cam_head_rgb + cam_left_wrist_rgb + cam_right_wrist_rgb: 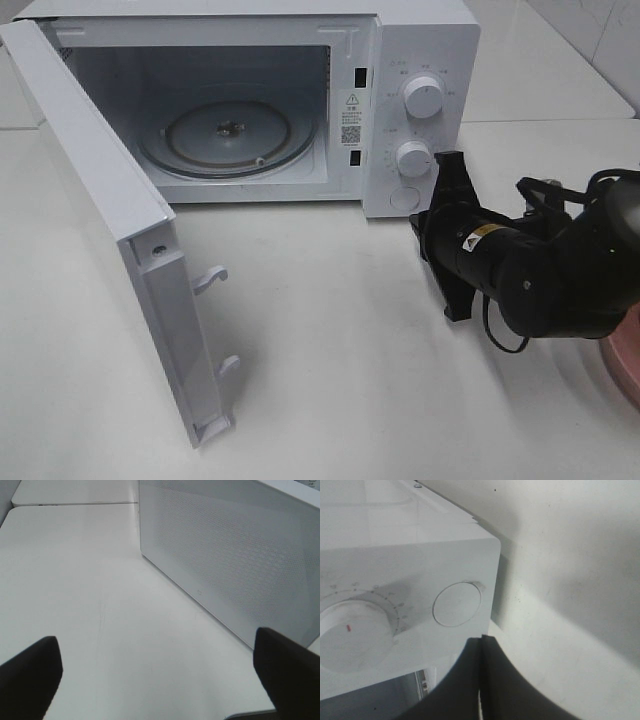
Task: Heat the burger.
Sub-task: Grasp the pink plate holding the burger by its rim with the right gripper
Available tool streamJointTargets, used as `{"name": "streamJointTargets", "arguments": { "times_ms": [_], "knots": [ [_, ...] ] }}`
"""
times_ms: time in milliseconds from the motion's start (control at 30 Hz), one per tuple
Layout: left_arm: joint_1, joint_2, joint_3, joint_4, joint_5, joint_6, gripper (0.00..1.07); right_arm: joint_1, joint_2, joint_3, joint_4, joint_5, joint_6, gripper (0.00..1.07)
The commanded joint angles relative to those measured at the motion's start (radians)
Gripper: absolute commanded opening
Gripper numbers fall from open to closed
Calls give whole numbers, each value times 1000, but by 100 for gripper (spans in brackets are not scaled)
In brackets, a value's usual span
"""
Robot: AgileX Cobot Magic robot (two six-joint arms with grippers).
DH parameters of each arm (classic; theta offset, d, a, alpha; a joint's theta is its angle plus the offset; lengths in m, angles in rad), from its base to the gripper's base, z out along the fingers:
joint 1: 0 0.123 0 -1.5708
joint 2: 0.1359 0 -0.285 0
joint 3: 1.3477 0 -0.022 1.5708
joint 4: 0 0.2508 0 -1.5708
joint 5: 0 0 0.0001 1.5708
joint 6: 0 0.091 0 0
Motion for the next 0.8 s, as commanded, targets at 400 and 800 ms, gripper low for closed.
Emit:
{"name": "streamJointTargets", "arguments": {
  "times_ms": [400, 800],
  "knots": [
    [2, -7, 0, -9, 2, -3, 96, 3, -228, 121, -94, 213, -189, 0],
    [2, -7, 0, -9, 2, -3, 96, 3, -381, 121, -101, 508, -570, 1]
  ]
}}
